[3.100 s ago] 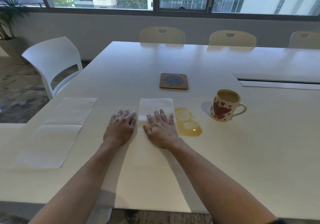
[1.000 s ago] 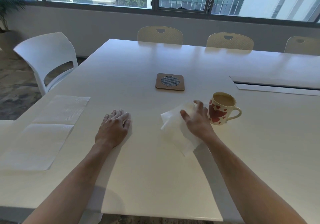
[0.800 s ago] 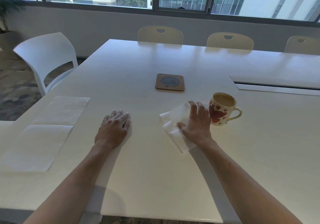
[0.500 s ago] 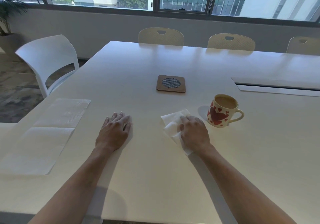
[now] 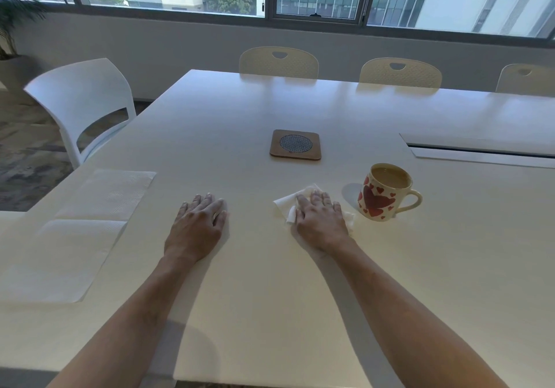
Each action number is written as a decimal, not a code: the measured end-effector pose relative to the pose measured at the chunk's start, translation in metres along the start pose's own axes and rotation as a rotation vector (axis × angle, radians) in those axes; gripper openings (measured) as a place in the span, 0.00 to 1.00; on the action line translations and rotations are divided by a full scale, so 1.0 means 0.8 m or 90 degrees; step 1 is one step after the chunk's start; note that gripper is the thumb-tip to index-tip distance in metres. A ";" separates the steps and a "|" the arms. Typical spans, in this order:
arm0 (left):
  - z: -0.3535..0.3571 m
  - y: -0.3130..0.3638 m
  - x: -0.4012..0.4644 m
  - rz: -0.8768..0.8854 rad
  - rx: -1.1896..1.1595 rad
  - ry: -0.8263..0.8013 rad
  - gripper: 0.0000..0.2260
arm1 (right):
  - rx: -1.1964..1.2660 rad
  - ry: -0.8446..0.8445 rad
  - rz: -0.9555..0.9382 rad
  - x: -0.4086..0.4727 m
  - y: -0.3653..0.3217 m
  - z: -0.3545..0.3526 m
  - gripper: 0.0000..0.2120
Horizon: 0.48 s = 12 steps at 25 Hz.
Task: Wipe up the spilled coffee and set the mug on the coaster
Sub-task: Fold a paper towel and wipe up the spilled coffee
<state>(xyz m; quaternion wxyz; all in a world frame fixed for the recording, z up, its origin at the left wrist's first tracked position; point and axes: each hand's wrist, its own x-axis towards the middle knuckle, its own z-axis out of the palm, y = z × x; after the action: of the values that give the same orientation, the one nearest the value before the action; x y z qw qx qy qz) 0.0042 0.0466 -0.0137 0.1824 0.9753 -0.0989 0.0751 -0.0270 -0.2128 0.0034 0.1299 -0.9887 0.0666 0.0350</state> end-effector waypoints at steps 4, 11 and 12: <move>0.001 0.000 0.001 -0.008 -0.001 -0.003 0.19 | -0.001 -0.002 0.003 0.005 -0.011 0.005 0.31; 0.001 0.000 -0.001 -0.004 0.000 -0.002 0.20 | 0.059 -0.019 -0.067 0.012 -0.035 0.002 0.24; 0.000 0.000 0.000 -0.003 0.001 -0.001 0.19 | 0.059 -0.016 -0.084 0.011 -0.040 0.003 0.23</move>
<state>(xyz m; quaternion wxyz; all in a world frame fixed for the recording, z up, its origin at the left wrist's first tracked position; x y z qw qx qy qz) 0.0040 0.0465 -0.0136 0.1816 0.9758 -0.0969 0.0738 -0.0140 -0.1825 0.0083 0.1787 -0.9832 0.0013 0.0359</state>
